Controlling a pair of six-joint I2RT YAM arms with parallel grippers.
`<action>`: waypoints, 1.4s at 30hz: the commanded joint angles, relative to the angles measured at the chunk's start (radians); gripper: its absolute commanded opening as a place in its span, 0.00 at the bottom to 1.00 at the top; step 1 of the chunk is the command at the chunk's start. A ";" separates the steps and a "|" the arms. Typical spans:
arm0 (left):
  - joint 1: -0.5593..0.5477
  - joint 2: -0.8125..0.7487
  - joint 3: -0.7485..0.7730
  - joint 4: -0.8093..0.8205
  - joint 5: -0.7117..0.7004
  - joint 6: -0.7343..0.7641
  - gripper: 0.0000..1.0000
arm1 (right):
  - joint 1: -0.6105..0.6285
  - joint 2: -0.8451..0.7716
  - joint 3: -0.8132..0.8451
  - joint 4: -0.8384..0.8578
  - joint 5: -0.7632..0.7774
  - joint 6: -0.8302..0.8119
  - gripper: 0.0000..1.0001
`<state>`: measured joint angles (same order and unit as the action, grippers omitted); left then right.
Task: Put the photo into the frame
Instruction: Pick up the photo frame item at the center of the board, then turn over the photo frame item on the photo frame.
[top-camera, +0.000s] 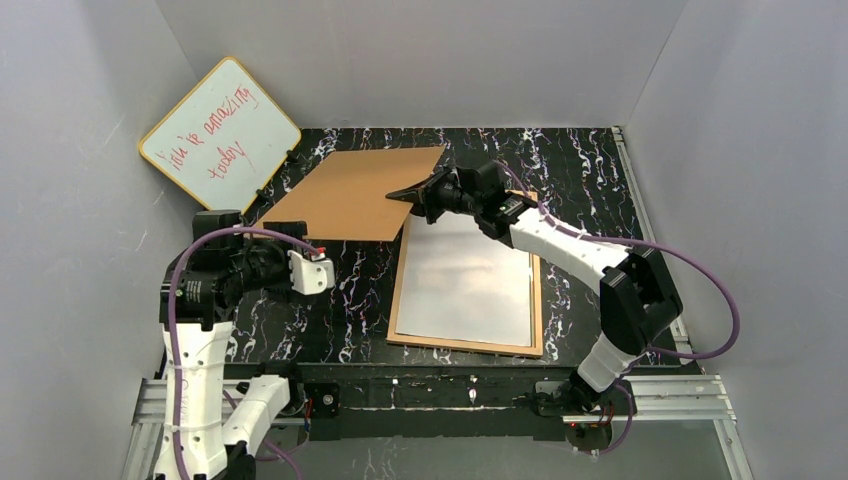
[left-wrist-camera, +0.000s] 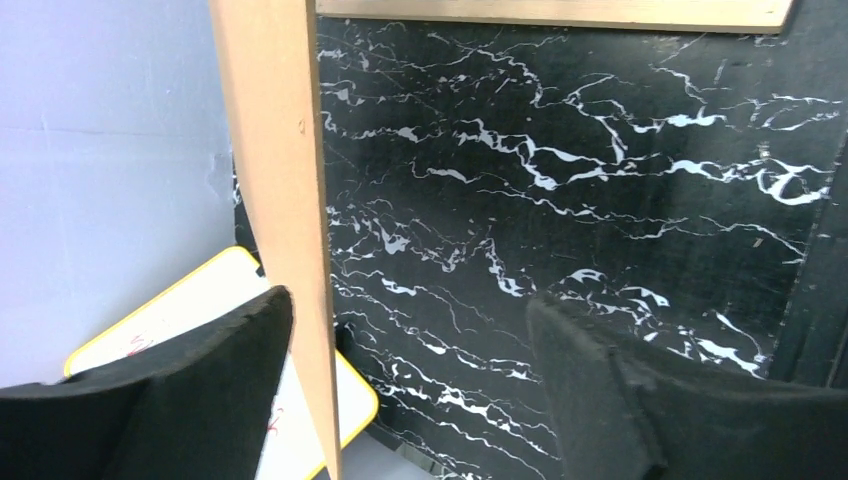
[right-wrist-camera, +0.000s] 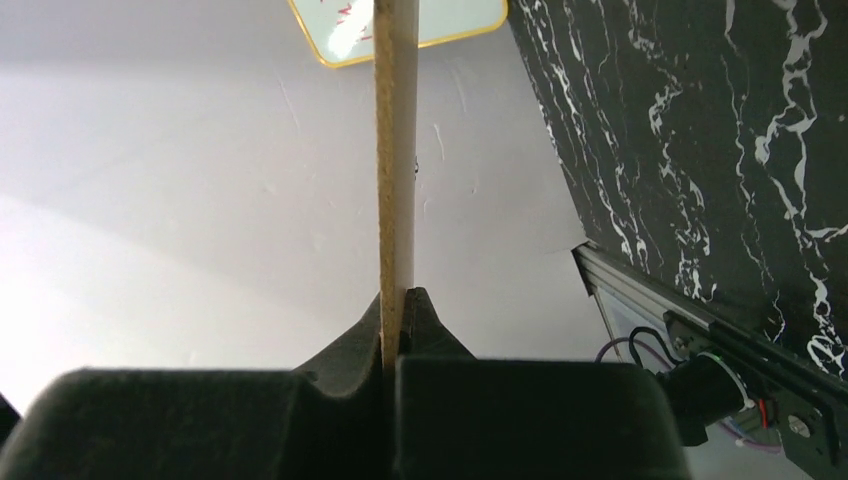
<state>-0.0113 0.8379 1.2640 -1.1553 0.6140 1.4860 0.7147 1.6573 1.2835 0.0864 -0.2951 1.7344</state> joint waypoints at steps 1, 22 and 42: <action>-0.001 -0.012 -0.049 0.118 -0.019 0.038 0.72 | 0.016 -0.093 -0.040 0.218 -0.072 0.078 0.01; 0.000 -0.055 -0.161 0.475 -0.052 -0.056 0.00 | 0.036 -0.037 0.069 0.109 -0.312 -0.234 0.17; 0.000 0.244 0.414 -0.210 0.220 0.076 0.00 | -0.154 -0.642 -0.136 -0.195 -0.380 -1.819 0.86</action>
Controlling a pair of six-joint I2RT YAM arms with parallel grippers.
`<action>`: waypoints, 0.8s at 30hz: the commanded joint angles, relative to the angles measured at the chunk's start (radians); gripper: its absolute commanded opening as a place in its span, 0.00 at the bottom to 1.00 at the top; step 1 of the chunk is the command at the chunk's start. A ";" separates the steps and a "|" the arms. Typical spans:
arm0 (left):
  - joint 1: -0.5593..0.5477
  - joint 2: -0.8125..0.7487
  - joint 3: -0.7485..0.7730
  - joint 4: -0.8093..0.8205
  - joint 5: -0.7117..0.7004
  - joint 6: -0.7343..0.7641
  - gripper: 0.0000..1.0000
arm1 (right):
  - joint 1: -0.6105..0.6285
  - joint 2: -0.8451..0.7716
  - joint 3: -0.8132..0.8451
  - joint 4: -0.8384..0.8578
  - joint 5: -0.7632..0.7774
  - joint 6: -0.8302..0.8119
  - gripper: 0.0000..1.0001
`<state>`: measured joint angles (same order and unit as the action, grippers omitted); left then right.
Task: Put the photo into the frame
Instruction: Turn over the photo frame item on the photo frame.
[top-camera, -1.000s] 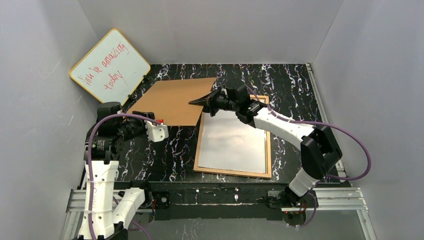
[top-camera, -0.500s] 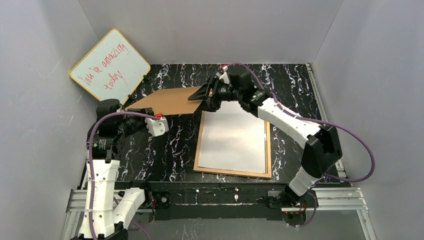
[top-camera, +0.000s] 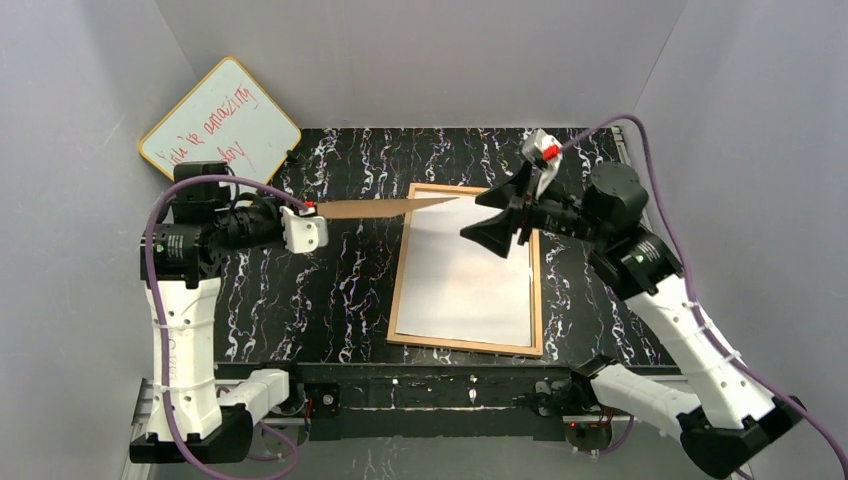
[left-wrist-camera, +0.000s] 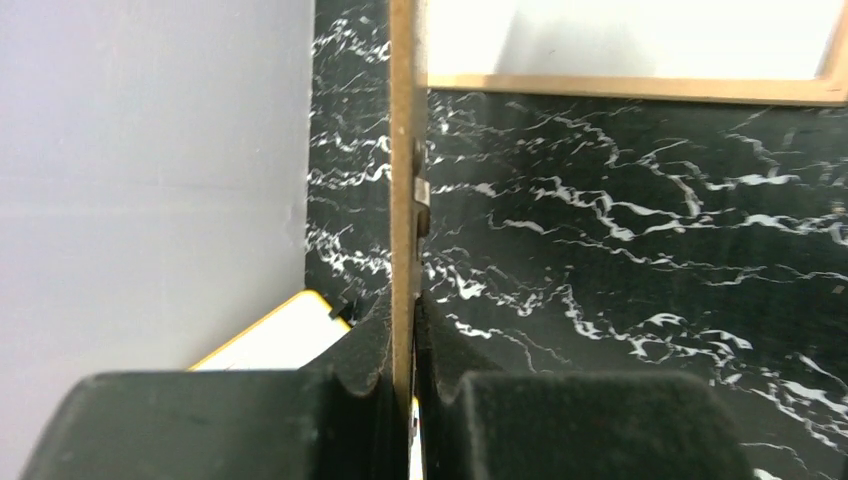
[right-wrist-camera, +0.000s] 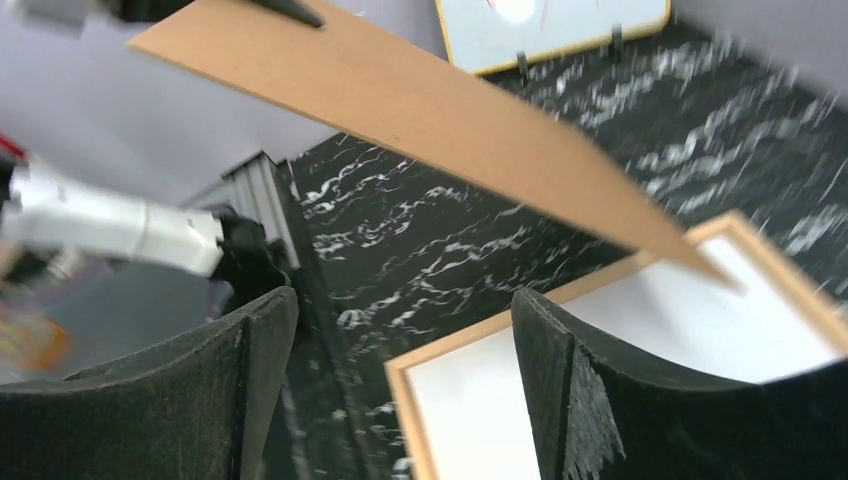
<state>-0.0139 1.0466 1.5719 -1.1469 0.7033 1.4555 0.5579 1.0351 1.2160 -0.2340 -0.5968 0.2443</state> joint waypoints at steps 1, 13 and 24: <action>0.002 0.043 0.123 -0.231 0.139 0.102 0.00 | 0.002 -0.009 -0.052 0.113 -0.118 -0.357 0.85; 0.002 0.053 0.168 -0.263 0.177 0.065 0.00 | 0.122 0.069 -0.025 0.170 -0.235 -0.474 0.81; 0.002 0.064 0.207 -0.298 0.183 0.044 0.00 | 0.214 0.179 -0.014 0.214 -0.123 -0.541 0.71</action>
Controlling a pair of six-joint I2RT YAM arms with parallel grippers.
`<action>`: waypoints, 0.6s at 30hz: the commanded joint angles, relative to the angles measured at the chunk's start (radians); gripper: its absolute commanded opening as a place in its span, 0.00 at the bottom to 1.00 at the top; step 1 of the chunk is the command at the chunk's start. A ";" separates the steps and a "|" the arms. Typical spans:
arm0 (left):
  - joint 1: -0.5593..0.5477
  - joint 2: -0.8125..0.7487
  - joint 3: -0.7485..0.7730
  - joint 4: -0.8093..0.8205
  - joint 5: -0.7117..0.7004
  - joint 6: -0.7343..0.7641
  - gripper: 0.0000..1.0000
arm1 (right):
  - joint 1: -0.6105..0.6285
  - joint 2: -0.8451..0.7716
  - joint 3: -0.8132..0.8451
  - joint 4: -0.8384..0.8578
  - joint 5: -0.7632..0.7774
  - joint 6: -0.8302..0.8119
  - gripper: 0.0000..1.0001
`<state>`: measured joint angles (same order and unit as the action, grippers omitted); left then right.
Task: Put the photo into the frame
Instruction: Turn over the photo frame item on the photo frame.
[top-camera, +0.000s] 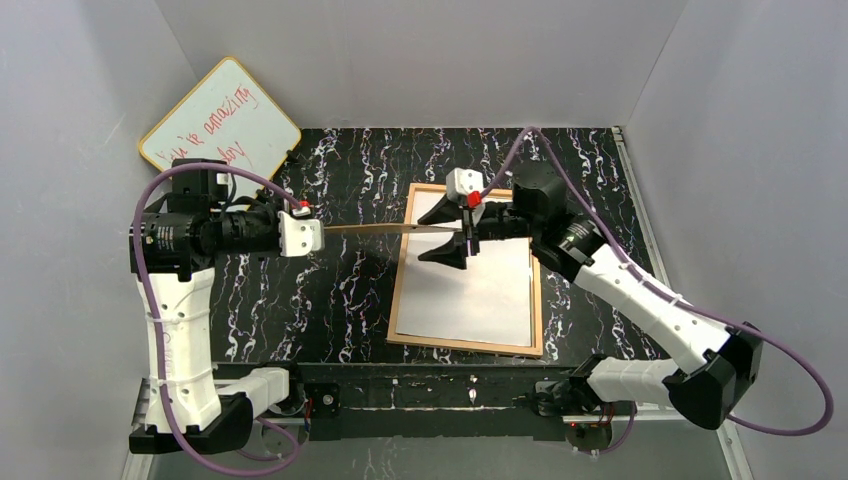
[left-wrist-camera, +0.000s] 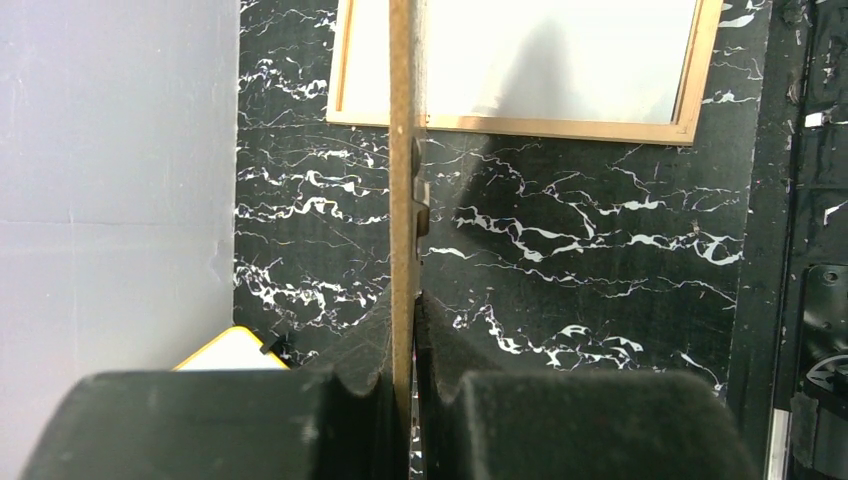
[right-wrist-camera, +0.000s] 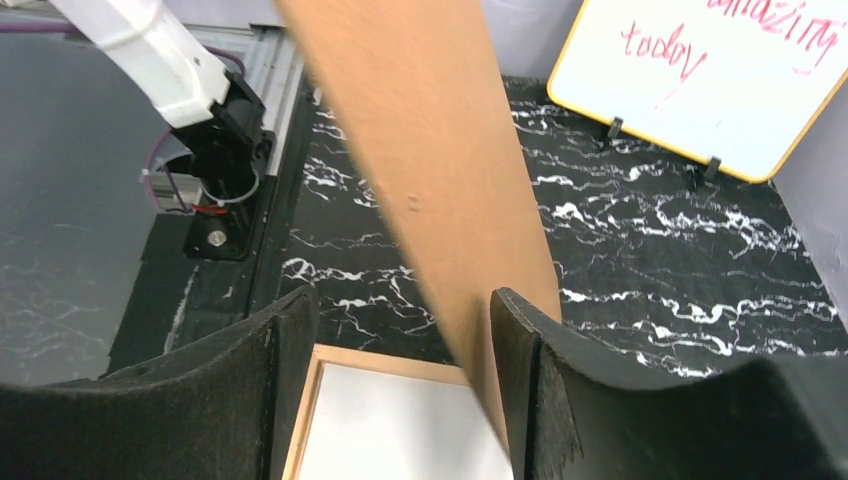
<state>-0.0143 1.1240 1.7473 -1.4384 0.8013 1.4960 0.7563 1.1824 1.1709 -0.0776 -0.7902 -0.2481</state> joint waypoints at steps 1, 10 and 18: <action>0.002 -0.015 0.030 -0.006 0.085 0.005 0.00 | 0.018 0.039 0.027 0.068 0.091 -0.051 0.69; 0.002 0.019 0.061 0.006 0.086 -0.023 0.00 | 0.023 0.087 -0.001 0.225 0.059 -0.065 0.24; 0.003 0.003 0.038 0.362 0.073 -0.337 0.46 | 0.023 0.106 -0.005 0.329 0.037 0.104 0.01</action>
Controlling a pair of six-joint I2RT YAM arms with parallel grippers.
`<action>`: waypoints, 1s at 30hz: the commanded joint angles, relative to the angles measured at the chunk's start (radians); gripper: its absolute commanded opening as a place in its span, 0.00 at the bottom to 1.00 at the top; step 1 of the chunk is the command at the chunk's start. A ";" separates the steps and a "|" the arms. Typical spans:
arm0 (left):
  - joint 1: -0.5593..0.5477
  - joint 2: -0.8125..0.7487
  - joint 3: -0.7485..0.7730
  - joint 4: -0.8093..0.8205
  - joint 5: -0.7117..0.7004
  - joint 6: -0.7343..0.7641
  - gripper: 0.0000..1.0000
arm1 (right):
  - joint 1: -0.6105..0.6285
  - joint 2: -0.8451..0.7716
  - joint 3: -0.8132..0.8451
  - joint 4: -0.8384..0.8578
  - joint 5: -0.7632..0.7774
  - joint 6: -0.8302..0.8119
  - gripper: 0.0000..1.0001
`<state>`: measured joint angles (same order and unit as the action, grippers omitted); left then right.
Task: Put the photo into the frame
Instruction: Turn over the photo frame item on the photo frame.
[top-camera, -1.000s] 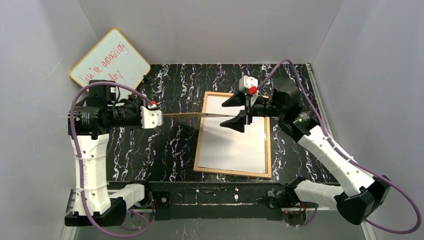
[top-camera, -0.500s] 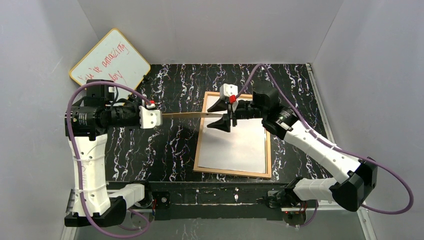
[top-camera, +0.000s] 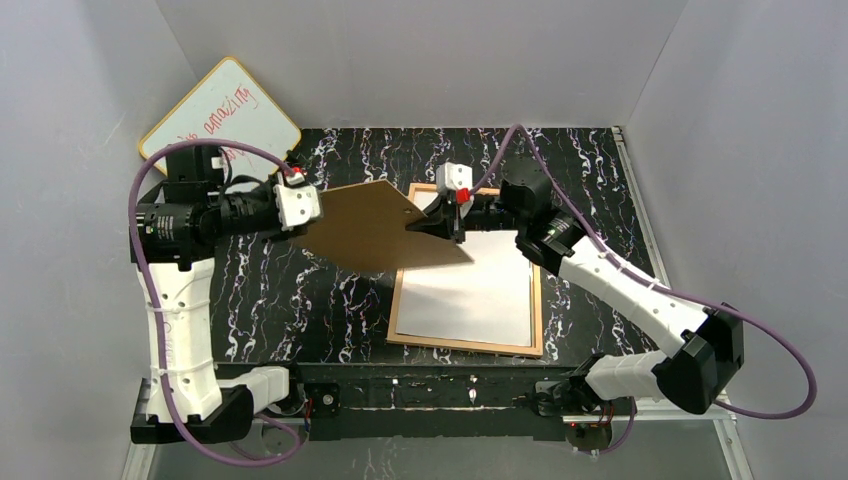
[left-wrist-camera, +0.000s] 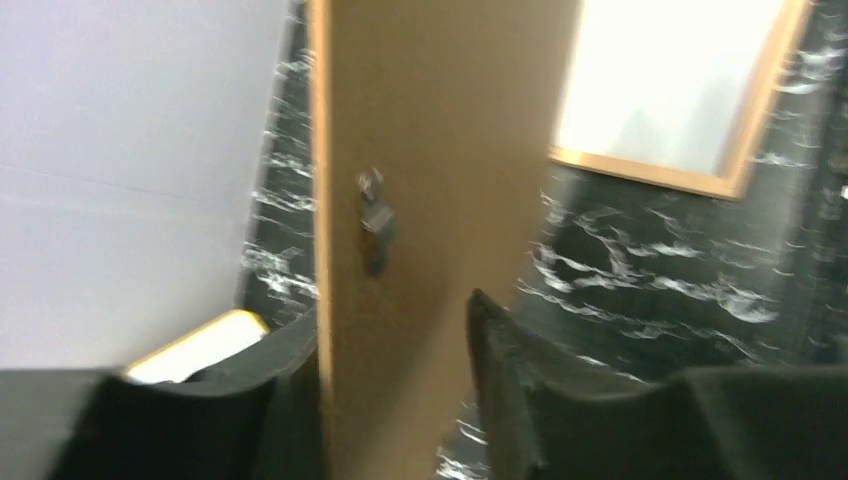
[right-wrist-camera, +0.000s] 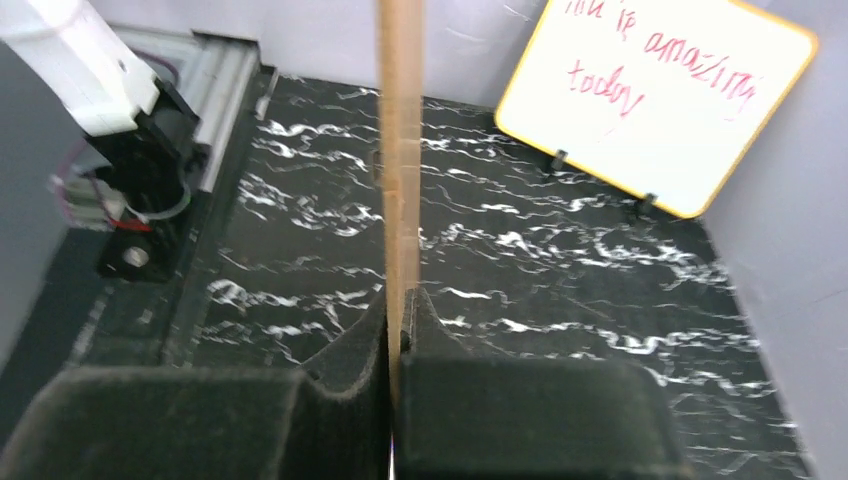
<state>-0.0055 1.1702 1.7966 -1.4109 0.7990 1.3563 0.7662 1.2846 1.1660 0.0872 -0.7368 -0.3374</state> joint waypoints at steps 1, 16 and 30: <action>-0.007 -0.058 -0.032 0.440 0.064 -0.247 0.54 | 0.013 0.005 -0.004 0.189 -0.008 0.232 0.01; -0.006 -0.089 -0.110 1.110 -0.425 -0.848 0.98 | -0.087 0.064 0.017 0.403 0.158 0.856 0.01; -0.005 -0.014 -0.343 0.833 -0.716 -0.842 0.98 | -0.546 -0.013 -0.224 0.429 -0.064 1.510 0.01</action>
<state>-0.0101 1.1648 1.5757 -0.4644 0.0994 0.4980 0.3195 1.3670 1.0359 0.3397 -0.6769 0.9131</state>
